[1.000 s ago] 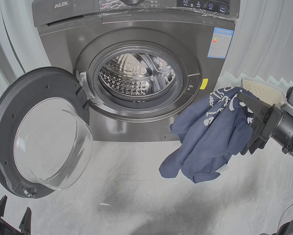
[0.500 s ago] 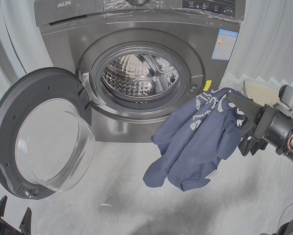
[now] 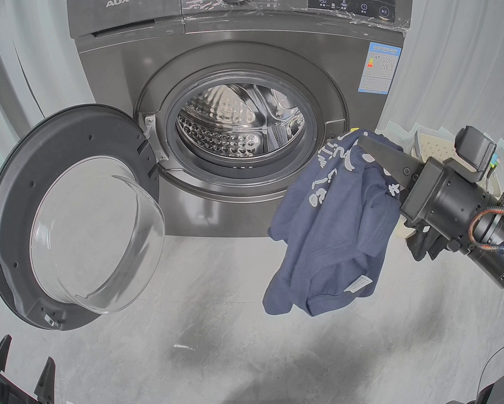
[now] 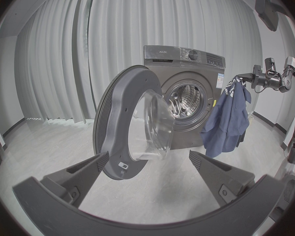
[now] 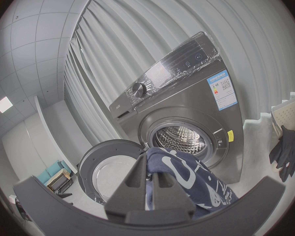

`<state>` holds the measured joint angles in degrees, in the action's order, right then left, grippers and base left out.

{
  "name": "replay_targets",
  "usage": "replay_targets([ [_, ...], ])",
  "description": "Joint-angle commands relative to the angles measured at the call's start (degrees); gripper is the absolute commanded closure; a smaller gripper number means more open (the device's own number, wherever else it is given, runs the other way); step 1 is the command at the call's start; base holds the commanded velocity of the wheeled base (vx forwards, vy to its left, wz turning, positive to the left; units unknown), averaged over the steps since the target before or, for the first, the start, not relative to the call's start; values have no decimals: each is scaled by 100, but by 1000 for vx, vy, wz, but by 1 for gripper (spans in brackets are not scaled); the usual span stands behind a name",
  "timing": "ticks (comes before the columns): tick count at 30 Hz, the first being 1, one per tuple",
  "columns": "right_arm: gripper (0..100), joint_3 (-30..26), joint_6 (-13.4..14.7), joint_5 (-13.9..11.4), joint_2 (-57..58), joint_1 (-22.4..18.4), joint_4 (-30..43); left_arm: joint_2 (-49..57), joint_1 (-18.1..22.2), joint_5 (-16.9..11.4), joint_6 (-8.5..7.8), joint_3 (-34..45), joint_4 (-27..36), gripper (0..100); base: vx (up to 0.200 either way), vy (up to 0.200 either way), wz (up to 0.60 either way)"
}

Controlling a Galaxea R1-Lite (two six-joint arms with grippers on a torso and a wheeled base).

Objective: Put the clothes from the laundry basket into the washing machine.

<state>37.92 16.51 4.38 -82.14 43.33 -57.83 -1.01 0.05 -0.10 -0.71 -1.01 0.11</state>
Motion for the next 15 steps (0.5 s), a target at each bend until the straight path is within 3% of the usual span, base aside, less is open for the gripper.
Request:
replay_targets([
  [1, 100, 171, 54, 37, -285, 36, -70, 66, 13, 19, -70, 101, -2, 0, 0, 0, 0],
  [4, 100, 259, 116, 90, -373, 36, -79, 66, 21, -43, -149, 22, -90, 0, 0, 0, 0],
  [6, 100, 286, 134, 169, -382, 36, -79, -4, 39, -228, 53, -453, -283, 0, 0, 0, 0],
  [8, 100, 321, 142, 204, -382, 18, -88, -162, 48, -623, 264, -1024, -336, 0, 0, 0, 0],
  [11, 100, 453, 151, 222, -505, 18, -88, -602, 21, -1133, 273, -1173, -354, 0, 0, 0, 0],
  [15, 100, 602, 151, 239, -742, 27, -255, -1314, 30, -2108, 255, -1094, -468, 0, 0, 0, 0],
])
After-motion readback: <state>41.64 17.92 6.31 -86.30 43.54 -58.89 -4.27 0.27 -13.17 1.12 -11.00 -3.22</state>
